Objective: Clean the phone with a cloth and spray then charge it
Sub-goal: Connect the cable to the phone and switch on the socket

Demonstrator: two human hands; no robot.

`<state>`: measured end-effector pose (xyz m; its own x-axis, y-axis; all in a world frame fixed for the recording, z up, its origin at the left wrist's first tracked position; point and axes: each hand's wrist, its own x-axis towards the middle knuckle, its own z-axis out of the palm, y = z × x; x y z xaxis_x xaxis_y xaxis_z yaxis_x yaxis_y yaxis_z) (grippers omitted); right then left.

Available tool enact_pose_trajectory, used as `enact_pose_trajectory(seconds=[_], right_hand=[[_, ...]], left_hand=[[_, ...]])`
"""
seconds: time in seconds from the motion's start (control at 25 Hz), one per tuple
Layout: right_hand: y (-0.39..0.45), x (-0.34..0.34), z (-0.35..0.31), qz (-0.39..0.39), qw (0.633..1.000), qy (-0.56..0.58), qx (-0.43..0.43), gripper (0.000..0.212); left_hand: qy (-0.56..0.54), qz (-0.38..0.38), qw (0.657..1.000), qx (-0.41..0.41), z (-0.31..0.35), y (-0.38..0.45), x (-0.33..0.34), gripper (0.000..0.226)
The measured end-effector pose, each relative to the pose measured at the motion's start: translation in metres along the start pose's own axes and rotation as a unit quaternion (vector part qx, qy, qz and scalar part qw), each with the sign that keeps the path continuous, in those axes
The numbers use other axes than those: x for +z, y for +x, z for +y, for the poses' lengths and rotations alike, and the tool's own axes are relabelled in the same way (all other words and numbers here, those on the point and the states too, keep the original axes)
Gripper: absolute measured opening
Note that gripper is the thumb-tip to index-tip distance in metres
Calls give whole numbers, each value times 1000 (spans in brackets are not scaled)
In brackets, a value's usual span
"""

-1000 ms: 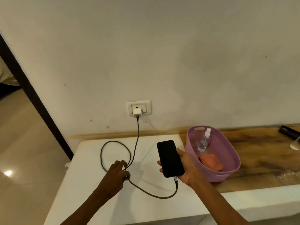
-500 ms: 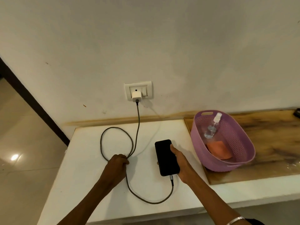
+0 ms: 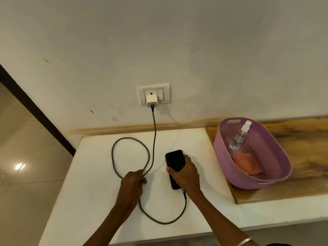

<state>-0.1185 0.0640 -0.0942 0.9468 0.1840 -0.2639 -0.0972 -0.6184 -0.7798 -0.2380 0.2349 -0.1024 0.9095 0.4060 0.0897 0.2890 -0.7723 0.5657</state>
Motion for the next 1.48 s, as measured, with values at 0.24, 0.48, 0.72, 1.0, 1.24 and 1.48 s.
enact_pose_trajectory(seconds=[0.24,0.48,0.72,1.0,1.24,1.48], right_hand=[[-11,12,-1,55,987,-144,-35,97],[-15,22,-1,97,969,-227,-27,93],[-16,20,4,86,956,-280,-19,93],[11,-16,-34,112,956,-241,-126,73],[55,-54,-99,123,890,-348,-268,72],[85,-42,-140,101,874,-380,-285,91]], left_hand=[[-63,20,998,-8,4,-1,-6,29],[-92,22,994,-45,6,-2,5,15],[-67,10,997,-39,8,-1,13,33],[-58,1,998,9,11,2,1,59],[-82,18,996,20,36,33,-32,63],[-106,65,992,36,66,76,-55,47]])
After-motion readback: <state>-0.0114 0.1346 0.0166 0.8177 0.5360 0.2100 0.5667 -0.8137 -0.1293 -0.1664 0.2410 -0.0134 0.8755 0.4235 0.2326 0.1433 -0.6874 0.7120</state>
